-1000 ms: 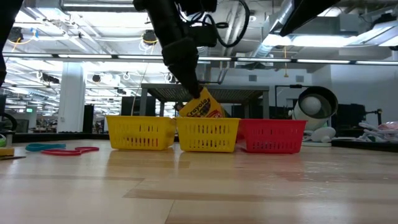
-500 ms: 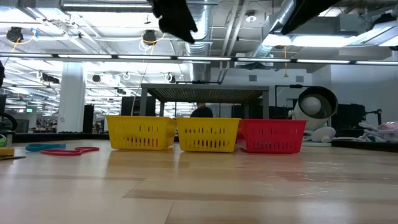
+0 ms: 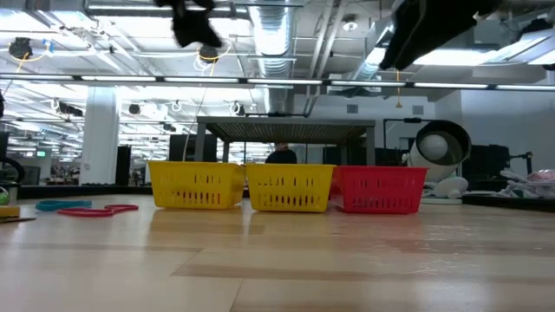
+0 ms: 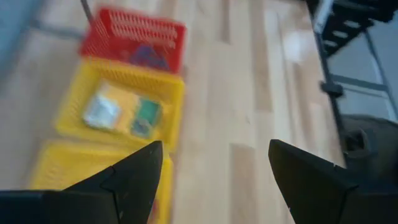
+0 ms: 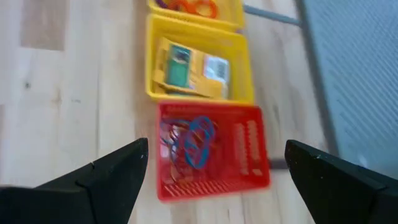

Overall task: Pick & Place Office Desk Supplies
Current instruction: Put the blue rubber band into the red bin

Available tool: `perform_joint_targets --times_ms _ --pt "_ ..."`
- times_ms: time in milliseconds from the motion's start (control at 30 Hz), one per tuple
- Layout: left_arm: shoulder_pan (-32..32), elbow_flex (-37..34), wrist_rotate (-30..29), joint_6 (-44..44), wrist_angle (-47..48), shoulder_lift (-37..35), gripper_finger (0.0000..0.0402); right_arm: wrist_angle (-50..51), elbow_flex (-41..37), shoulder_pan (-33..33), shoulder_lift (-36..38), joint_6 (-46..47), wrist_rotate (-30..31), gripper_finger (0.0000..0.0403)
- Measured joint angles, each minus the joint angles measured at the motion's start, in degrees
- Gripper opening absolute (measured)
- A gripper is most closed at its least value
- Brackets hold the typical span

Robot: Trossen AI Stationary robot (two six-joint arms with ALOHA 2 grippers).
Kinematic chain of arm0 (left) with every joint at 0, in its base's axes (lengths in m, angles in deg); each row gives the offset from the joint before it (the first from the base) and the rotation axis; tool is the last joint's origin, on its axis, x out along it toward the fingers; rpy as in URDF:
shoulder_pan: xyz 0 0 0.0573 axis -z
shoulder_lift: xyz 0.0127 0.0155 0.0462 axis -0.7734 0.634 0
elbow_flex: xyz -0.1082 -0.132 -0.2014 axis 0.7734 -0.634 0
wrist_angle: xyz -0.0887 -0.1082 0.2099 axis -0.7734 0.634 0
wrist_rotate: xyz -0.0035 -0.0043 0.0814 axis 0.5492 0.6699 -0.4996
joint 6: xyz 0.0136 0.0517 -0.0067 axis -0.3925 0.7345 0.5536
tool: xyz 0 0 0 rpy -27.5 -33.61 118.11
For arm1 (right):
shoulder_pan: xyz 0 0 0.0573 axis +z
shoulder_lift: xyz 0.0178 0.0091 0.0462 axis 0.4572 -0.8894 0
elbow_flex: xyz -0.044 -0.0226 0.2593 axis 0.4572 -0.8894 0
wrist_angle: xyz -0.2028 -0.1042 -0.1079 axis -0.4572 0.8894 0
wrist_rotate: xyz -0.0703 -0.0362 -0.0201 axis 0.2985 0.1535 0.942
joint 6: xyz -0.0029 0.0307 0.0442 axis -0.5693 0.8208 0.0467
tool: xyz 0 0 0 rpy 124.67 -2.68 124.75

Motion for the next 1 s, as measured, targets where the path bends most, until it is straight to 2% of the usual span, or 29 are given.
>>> perform_joint_targets --times_ms 200,367,500,600,733,1000 --pt "3.93 -7.26 1.38 -11.50 1.16 -6.89 0.0289 -11.07 0.00 0.09 -3.05 -8.89 -5.35 0.0368" --pt "7.29 -9.18 -0.49 -20.92 9.11 -9.76 0.0289 -14.09 0.00 -0.41 -4.03 -9.07 -5.47 0.0368" --pt "9.32 -10.27 -3.14 -26.58 16.51 -9.76 0.0289 -15.90 0.02 -0.39 -4.08 -8.34 -6.45 0.0368" --pt "9.54 -12.48 -6.00 -28.81 18.64 -8.91 0.0289 -17.10 0.02 -0.37 -4.04 -7.55 -6.54 0.0368" --pt "8.83 -17.03 -11.07 -32.16 18.29 -7.52 0.0289 -19.26 0.02 -0.23 -4.07 -5.98 -6.50 0.0368" --pt "5.70 -26.11 -11.25 -42.16 15.65 -5.65 0.0289 -20.24 -0.09 -0.22 -6.19 -5.09 -6.46 0.0368"
